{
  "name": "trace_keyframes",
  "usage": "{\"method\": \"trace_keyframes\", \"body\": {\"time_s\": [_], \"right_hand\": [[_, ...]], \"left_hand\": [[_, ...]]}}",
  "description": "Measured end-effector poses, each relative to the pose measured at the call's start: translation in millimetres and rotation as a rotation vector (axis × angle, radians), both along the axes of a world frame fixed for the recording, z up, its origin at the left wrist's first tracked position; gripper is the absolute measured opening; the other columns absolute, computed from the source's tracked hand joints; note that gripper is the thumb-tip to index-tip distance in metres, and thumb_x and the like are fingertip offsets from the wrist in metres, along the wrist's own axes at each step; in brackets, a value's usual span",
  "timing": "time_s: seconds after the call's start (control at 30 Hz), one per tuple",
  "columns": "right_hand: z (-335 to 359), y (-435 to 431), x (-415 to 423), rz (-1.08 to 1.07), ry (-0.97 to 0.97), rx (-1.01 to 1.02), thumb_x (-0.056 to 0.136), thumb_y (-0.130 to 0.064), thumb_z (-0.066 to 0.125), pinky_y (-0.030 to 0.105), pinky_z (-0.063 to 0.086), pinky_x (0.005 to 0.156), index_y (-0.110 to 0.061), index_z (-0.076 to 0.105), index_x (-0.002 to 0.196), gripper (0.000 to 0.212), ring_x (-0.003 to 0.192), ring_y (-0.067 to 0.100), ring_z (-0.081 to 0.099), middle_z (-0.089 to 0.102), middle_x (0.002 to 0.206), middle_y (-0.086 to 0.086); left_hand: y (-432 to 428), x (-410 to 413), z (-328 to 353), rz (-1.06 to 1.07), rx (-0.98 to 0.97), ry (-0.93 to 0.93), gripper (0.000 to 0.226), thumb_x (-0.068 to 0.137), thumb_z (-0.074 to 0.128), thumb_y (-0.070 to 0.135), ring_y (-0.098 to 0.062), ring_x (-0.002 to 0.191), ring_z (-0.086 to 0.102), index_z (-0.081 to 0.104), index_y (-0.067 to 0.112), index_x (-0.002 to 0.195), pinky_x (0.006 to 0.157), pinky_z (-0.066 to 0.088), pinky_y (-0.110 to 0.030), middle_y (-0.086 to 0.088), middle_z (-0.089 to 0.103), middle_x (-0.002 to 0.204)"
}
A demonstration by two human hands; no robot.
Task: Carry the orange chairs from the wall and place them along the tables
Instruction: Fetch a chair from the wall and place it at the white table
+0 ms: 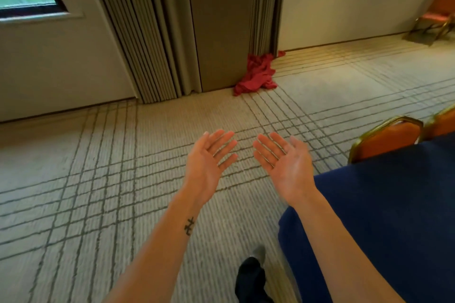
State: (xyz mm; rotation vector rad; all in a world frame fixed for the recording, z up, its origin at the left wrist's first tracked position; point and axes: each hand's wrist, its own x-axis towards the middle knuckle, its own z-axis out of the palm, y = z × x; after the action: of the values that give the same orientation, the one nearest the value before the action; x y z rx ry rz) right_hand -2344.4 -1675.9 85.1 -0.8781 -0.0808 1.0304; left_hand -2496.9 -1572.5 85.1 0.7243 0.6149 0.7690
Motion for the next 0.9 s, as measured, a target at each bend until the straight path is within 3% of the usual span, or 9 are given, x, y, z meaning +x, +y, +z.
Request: {"method": "trace_keyframes", "body": {"time_s": [0.3,0.5,0.9], "right_hand": [[-10.1,214.8,133.1,0.042,0.065,0.035,0.106,-0.038,0.036,0.049,0.045,0.108,-0.006,0.053,0.136,0.046,0.117,0.034,0.066,0.068,0.128,0.017],[-3.5,318.3,207.1,0.058,0.081,0.027,0.106,-0.038,0.037,0.050,0.044,0.110,-0.006,0.052,0.137,0.047,0.119,0.034,0.065,0.068,0.127,0.017],[-14.9,555.3,369.4,-0.139,0.074,0.004,0.104,-0.035,0.039,0.049,0.046,0.108,-0.004,0.051,0.138,0.048,0.119,0.036,0.065,0.067,0.128,0.019]], "left_hand": [[197.6,126.3,0.0,0.028,0.028,0.010,0.049,0.107,0.037,0.041,-0.030,0.125,0.063,0.055,0.009,0.138,0.114,0.040,-0.055,-0.010,0.068,0.132],[305.2,195.4,5.7,0.034,-0.092,-0.069,0.050,0.107,0.037,0.042,-0.031,0.126,0.062,0.053,0.008,0.141,0.112,0.042,-0.053,-0.011,0.067,0.133],[576.6,386.7,-16.2,-0.143,-0.148,-0.073,0.048,0.106,0.037,0.040,-0.032,0.128,0.060,0.056,0.007,0.136,0.111,0.042,-0.053,-0.012,0.068,0.131]]}}
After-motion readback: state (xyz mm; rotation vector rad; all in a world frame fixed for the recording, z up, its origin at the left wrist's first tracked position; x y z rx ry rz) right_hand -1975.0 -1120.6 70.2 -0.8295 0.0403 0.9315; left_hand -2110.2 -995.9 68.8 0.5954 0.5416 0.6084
